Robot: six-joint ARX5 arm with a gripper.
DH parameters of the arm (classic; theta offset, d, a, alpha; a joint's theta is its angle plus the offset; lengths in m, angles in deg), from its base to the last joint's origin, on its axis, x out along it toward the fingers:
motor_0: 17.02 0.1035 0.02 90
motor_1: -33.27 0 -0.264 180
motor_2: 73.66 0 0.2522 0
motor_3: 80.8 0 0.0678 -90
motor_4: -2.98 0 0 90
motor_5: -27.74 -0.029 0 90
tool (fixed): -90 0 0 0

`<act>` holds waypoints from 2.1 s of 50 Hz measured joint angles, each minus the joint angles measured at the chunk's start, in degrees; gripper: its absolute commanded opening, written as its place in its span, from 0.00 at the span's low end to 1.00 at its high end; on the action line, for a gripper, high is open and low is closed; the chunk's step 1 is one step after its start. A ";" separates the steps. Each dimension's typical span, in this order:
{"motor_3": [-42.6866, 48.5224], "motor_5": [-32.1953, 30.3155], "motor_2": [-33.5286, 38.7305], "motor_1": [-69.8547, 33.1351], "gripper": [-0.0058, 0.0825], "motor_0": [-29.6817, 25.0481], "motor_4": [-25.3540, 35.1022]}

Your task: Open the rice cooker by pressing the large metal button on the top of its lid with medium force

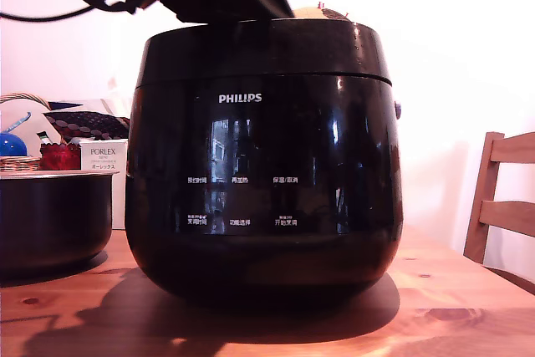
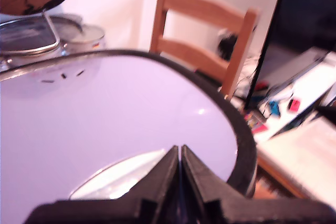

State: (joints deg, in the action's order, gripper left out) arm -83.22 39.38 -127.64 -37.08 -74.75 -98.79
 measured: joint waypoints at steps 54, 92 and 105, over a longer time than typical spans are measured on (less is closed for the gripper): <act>3.50 0.11 1.07 3.56 0.04 -1.53 -6.38; 7.15 0.13 1.01 4.63 0.04 -1.36 -7.87; 6.86 0.17 0.92 4.63 0.04 -0.15 -7.89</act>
State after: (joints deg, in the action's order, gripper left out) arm -76.36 39.55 -126.73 -32.45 -74.91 -106.68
